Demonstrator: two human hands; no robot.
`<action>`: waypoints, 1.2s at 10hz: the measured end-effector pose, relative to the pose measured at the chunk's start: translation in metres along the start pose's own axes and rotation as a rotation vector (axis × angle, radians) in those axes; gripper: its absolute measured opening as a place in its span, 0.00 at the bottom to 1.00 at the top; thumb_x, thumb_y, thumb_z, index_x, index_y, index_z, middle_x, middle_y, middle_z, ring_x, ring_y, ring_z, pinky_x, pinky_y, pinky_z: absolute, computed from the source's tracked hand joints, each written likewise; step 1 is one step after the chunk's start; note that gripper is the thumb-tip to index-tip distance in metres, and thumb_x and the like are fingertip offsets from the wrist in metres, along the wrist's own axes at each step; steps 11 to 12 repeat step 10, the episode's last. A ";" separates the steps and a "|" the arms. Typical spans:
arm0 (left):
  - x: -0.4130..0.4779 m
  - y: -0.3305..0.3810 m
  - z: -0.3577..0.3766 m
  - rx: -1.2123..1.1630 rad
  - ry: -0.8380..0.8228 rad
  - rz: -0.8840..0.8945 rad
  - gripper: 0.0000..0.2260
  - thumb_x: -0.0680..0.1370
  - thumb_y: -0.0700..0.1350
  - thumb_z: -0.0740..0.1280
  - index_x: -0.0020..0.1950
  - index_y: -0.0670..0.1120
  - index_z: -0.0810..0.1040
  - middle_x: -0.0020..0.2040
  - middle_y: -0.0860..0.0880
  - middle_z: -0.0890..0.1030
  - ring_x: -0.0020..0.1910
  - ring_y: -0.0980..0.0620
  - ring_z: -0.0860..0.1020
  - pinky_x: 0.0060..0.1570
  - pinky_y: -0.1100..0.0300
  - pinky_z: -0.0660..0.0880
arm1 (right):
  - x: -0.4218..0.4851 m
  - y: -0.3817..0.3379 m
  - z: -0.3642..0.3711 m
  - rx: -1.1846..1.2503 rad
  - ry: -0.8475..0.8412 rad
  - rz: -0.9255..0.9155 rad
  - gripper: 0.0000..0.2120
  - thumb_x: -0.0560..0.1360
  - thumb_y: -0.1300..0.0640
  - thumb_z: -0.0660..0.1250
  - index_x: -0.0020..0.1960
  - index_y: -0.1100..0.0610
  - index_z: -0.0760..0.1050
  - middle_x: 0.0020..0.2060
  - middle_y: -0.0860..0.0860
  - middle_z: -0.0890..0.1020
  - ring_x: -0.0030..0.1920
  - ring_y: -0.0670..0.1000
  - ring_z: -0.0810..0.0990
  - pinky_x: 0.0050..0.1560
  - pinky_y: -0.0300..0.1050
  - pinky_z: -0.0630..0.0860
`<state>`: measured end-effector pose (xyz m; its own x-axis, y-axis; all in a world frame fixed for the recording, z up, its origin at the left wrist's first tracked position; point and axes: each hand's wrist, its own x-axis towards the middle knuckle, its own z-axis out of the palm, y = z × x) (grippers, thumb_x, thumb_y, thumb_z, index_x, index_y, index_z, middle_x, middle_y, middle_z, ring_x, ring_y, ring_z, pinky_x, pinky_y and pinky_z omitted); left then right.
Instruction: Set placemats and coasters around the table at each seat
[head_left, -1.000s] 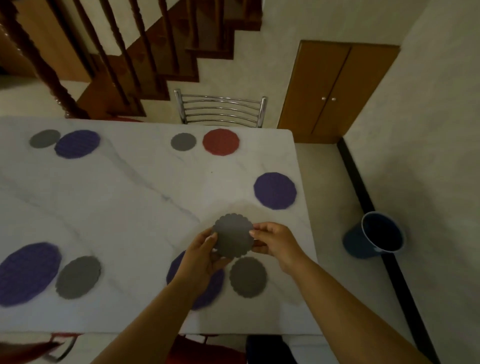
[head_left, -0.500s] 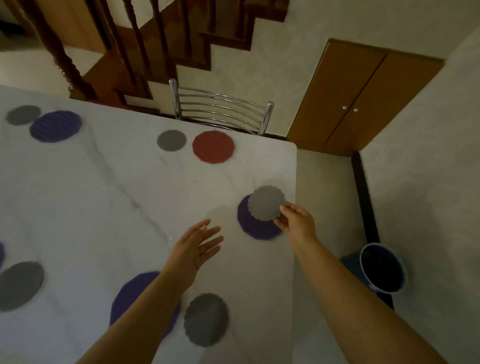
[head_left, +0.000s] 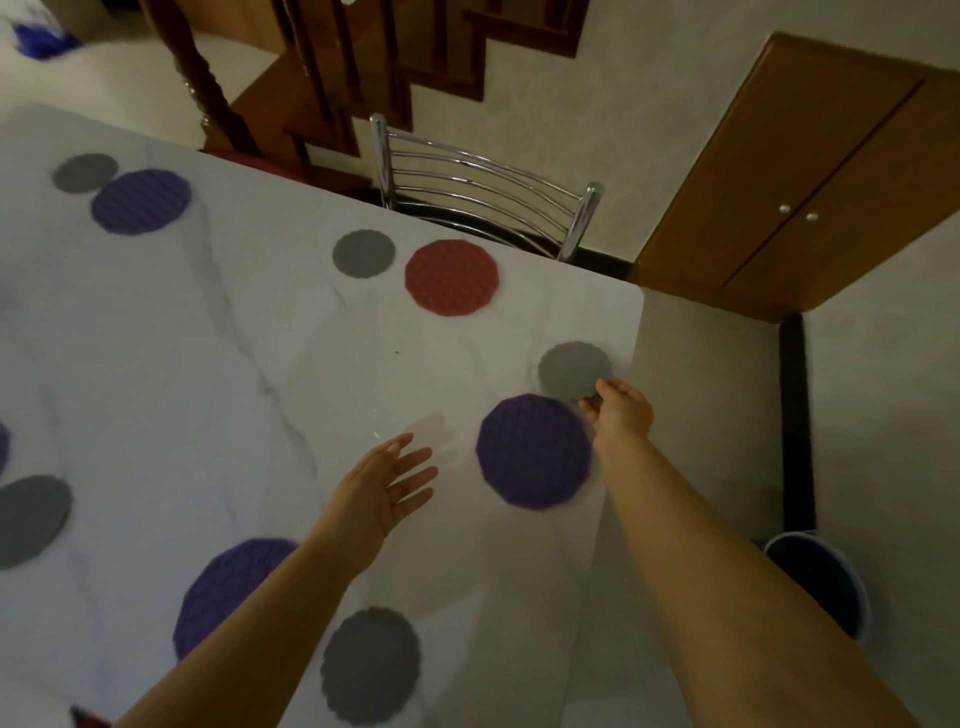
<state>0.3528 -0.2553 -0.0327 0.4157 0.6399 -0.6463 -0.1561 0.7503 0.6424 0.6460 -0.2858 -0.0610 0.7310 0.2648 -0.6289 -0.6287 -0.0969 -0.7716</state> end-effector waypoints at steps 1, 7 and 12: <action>0.001 -0.001 -0.001 -0.007 -0.009 -0.036 0.14 0.82 0.48 0.55 0.63 0.46 0.75 0.59 0.42 0.81 0.54 0.42 0.82 0.45 0.52 0.82 | 0.012 0.001 0.003 -0.040 0.031 -0.018 0.11 0.75 0.68 0.64 0.57 0.64 0.75 0.49 0.59 0.77 0.44 0.55 0.78 0.43 0.46 0.78; -0.008 0.002 -0.001 -0.044 -0.026 -0.079 0.16 0.83 0.48 0.52 0.63 0.45 0.75 0.58 0.42 0.82 0.54 0.41 0.82 0.46 0.52 0.82 | -0.021 0.002 -0.003 -0.846 0.085 -0.489 0.13 0.77 0.56 0.60 0.54 0.63 0.78 0.50 0.60 0.82 0.51 0.59 0.79 0.45 0.43 0.68; -0.035 0.027 -0.040 -0.091 -0.094 -0.063 0.15 0.82 0.47 0.53 0.60 0.45 0.77 0.52 0.44 0.85 0.48 0.42 0.84 0.41 0.54 0.82 | -0.123 0.031 0.032 -0.759 -0.185 -0.559 0.13 0.78 0.53 0.59 0.47 0.62 0.76 0.39 0.56 0.79 0.40 0.54 0.76 0.44 0.48 0.72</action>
